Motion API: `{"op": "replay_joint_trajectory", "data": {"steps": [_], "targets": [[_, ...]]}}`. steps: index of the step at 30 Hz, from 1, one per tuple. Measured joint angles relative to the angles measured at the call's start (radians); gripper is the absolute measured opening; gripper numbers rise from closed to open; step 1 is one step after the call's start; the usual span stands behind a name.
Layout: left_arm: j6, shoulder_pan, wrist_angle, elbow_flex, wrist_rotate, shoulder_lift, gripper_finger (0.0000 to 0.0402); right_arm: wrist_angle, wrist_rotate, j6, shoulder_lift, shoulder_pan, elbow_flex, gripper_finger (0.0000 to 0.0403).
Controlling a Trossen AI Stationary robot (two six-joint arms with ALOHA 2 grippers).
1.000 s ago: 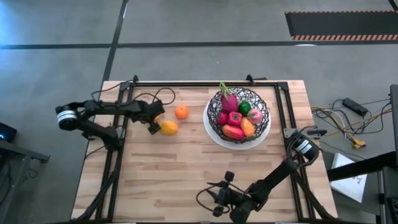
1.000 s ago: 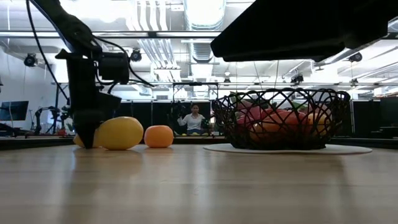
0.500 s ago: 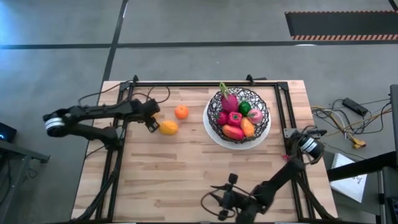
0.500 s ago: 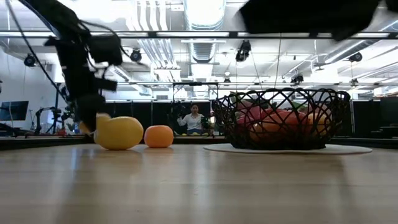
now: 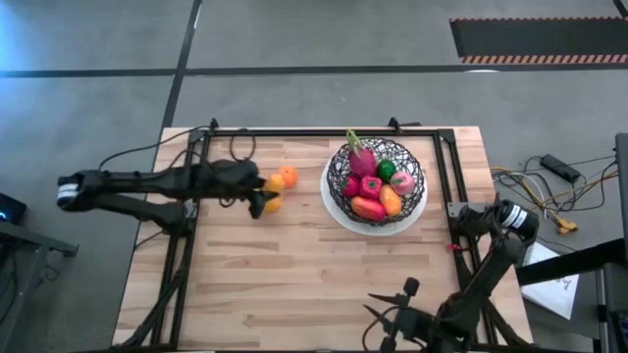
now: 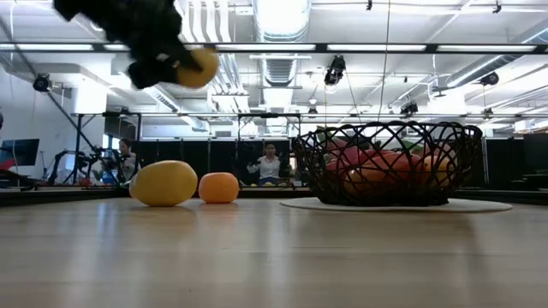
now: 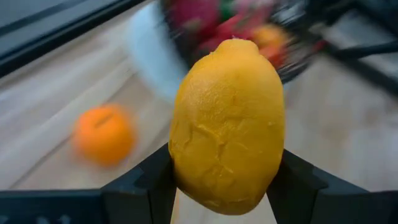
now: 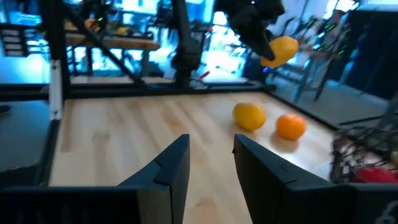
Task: Build produce basket
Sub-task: Put the left lemon into the black basket
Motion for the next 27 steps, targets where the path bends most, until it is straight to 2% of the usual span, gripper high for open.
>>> {"op": "replay_joint_trajectory", "data": {"steps": [4,9,15,19,23,27], "targets": [[-0.034,-0.062,0.137,0.119,0.001,0.174,0.0178,0.0,0.044,0.015,0.024,0.003,0.0,0.0116],[0.003,-0.049,0.087,0.408,-0.001,0.471,0.0178,0.0,0.047,0.05,0.044,0.002,0.0,0.0116],[0.026,-0.009,-0.14,0.811,-0.005,0.812,0.0178,0.009,0.047,0.054,0.045,0.006,0.0,0.0116],[0.006,0.013,-0.321,1.023,-0.073,0.989,0.0184,0.023,0.047,0.065,0.049,0.012,0.0,0.0116],[0.002,0.031,-0.436,1.15,-0.112,1.11,0.0205,0.023,0.046,0.086,0.059,0.034,0.0,0.0116],[0.002,0.043,-0.444,1.179,-0.104,1.163,0.0212,0.025,0.05,0.098,0.064,0.067,0.0,0.0116]]}}
